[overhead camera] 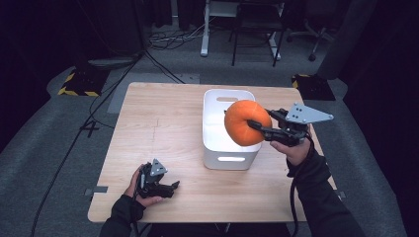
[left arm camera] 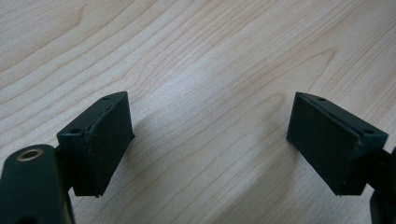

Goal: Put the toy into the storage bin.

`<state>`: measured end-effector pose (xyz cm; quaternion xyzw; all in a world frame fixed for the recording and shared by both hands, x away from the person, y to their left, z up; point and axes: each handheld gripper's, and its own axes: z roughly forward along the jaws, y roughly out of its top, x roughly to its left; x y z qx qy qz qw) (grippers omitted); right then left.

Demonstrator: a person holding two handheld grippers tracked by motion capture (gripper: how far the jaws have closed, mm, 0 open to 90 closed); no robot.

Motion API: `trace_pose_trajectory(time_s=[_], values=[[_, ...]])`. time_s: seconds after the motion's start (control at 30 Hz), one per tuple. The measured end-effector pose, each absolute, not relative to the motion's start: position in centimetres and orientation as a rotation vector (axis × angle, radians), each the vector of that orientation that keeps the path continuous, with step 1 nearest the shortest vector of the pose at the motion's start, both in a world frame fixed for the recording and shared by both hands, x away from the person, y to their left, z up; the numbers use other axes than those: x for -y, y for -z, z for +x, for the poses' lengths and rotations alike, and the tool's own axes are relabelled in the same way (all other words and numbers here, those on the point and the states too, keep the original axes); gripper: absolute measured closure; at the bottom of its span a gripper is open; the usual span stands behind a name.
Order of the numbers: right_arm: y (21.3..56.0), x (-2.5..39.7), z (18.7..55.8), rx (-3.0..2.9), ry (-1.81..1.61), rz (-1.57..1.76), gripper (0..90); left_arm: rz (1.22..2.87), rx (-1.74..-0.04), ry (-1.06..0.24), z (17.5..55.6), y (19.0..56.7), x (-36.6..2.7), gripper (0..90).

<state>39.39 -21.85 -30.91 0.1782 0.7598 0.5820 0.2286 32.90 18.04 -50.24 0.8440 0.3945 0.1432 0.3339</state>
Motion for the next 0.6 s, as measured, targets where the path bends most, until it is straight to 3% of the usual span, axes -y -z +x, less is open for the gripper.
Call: trace_pose_trajectory(time_s=[0.6], values=[[33.2,20.5,40.4,-2.168,-1.595,0.519,50.8,2.206,-1.029,-0.375,32.9,50.2,-18.1,14.5]])
